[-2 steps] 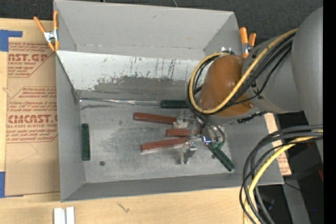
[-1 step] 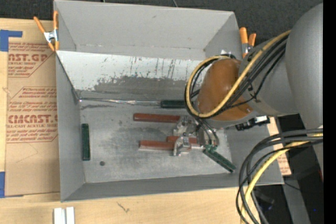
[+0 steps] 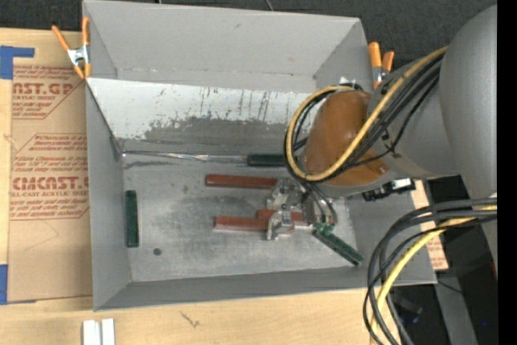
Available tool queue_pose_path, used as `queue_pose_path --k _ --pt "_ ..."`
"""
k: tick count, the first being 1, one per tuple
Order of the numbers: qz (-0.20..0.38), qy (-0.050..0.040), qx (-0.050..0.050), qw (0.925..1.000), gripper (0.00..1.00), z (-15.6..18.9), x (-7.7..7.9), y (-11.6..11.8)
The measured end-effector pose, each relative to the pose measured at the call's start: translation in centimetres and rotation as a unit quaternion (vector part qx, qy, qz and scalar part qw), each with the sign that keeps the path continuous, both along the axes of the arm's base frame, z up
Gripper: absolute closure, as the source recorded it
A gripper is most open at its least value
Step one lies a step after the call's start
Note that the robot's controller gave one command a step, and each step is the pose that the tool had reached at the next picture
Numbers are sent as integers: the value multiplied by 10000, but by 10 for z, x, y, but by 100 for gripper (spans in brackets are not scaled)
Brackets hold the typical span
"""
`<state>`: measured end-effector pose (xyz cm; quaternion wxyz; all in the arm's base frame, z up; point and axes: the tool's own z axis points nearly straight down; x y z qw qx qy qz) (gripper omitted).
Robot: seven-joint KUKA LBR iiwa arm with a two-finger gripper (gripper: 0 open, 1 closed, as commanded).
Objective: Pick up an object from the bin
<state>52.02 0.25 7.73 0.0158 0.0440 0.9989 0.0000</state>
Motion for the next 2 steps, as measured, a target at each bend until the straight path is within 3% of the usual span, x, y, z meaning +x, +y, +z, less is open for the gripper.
queue_pose_path --k 1,2 --pt "2 39 2 10000 100 2 0 0" --pt "6 137 7 9999 100 9 -4 0"
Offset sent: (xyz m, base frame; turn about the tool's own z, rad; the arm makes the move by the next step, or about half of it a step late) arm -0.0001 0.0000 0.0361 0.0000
